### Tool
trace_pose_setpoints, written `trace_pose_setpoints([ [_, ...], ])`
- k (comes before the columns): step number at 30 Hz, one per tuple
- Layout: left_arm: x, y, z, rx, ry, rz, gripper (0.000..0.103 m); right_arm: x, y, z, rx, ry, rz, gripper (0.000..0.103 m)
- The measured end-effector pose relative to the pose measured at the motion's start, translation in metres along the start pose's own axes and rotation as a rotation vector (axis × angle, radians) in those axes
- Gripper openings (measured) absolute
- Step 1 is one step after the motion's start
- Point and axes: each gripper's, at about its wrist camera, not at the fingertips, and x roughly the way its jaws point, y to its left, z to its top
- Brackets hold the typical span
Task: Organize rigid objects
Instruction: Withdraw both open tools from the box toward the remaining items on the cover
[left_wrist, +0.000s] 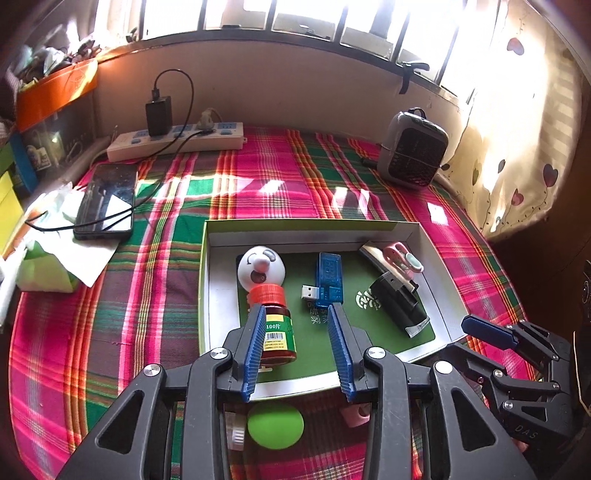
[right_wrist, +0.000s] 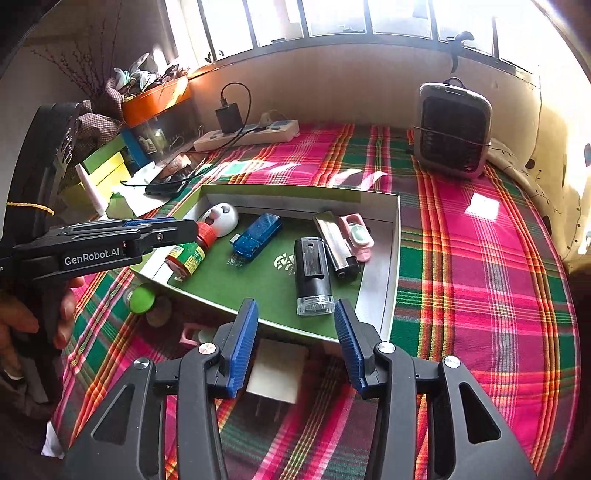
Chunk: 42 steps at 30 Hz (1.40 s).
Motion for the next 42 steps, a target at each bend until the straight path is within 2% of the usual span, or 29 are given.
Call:
trace_pose_setpoints([
  [11, -0.036, 0.025, -0.031, -0.072, -0.061, 0.016, 0.037, -0.013, -0.002, -0.020, 0.047, -0.006, -0.001, 0.048],
  [24, -0.042, 0.065, -0.072, -0.190, -0.037, -0.001, 0.039, -0.006, 0.009, -0.035, 0.053, 0.021, 0.016, 0.051],
  [32, -0.039, 0.064, -0.081, -0.183, -0.026, -0.042, 0.041, 0.002, 0.016, -0.036, 0.042, 0.041, 0.003, 0.051],
  [42, -0.036, 0.067, -0.085, -0.177, -0.019, -0.045, 0.041, 0.009, 0.021, -0.033, 0.037, 0.052, -0.012, 0.052],
])
